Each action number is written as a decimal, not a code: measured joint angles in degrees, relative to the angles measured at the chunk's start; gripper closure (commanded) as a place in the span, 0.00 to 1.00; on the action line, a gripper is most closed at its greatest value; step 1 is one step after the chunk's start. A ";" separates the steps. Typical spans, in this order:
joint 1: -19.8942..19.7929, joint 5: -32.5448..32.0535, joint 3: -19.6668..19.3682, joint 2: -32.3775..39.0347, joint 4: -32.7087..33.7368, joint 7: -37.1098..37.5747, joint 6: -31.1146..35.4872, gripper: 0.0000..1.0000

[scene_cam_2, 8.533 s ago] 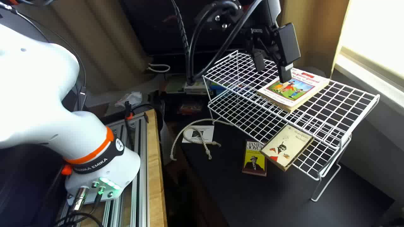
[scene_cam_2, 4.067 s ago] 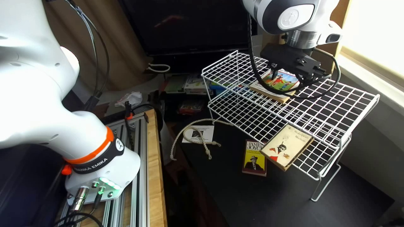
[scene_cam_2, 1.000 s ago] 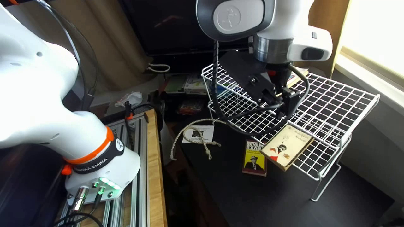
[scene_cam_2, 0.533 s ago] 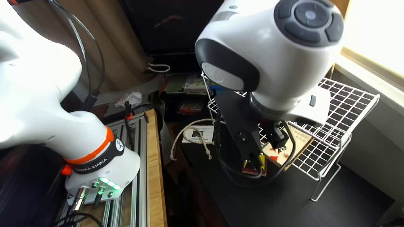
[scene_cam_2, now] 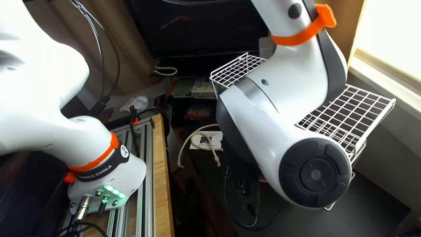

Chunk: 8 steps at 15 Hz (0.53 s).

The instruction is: Move the book on the top rack to the left, remove the book on the bottom rack and put it on the right side of the book on the top rack

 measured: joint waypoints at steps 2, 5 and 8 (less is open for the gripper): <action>-0.34 1.78 -0.16 3.90 2.29 -0.08 -2.14 0.00; -0.36 2.94 -0.17 8.89 5.60 -0.07 -3.75 0.00; -0.37 3.07 -0.17 10.13 6.62 -0.07 -3.96 0.00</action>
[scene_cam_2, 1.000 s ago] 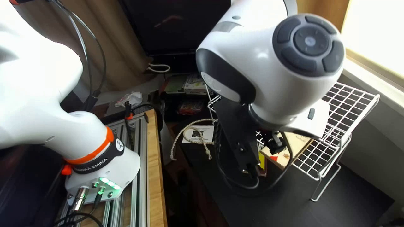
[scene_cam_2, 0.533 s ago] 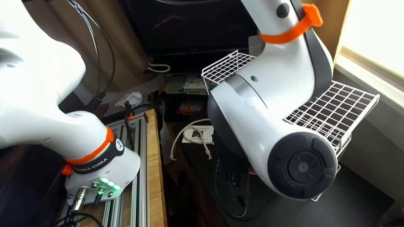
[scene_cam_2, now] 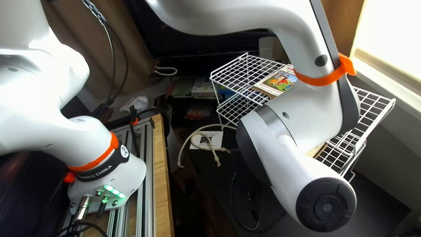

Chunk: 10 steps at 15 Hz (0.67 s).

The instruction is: Move the book on the top rack to the left, remove the book on the bottom rack and put it on the right side of the book on the top rack

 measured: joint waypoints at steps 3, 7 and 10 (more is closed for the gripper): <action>0.11 -0.01 -0.04 0.06 0.11 0.09 -0.01 0.00; -0.06 1.11 -0.04 2.71 1.81 0.17 -0.52 0.00; -0.41 2.89 -0.03 5.85 4.10 -0.01 -1.70 0.00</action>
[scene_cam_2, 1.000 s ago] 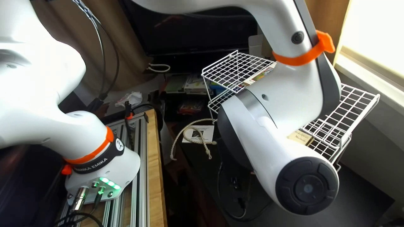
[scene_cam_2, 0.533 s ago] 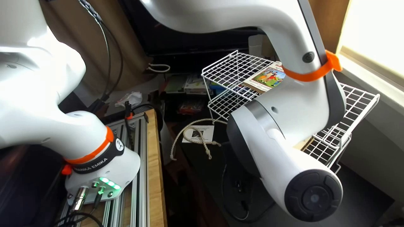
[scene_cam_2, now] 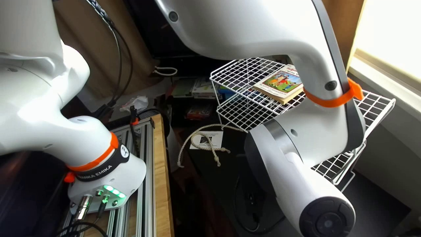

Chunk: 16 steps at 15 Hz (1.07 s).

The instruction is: Move the book on the top rack to the left, remove the book on the bottom rack and put it on the right side of the book on the top rack

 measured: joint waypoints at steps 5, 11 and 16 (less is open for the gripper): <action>-0.26 3.19 0.01 5.36 4.45 -0.12 -2.14 0.00; -0.31 6.48 0.02 10.70 9.15 -0.84 -3.17 0.00; -0.36 9.13 0.03 14.39 12.94 -0.91 -4.44 0.00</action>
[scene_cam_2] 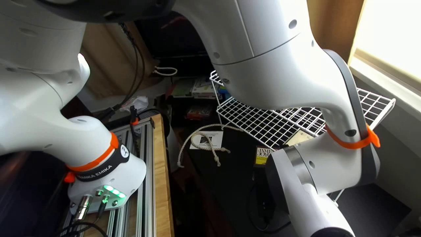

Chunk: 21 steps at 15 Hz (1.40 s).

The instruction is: Move the book on the top rack to the left, remove the book on the bottom rack and put it on the right side of the book on the top rack

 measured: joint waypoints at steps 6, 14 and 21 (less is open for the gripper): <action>-0.03 2.38 0.07 3.60 3.95 0.00 -1.90 0.05; -0.50 3.39 0.00 7.21 7.73 0.07 -5.33 0.76; -1.15 3.52 -0.55 7.44 8.12 1.52 -8.45 0.87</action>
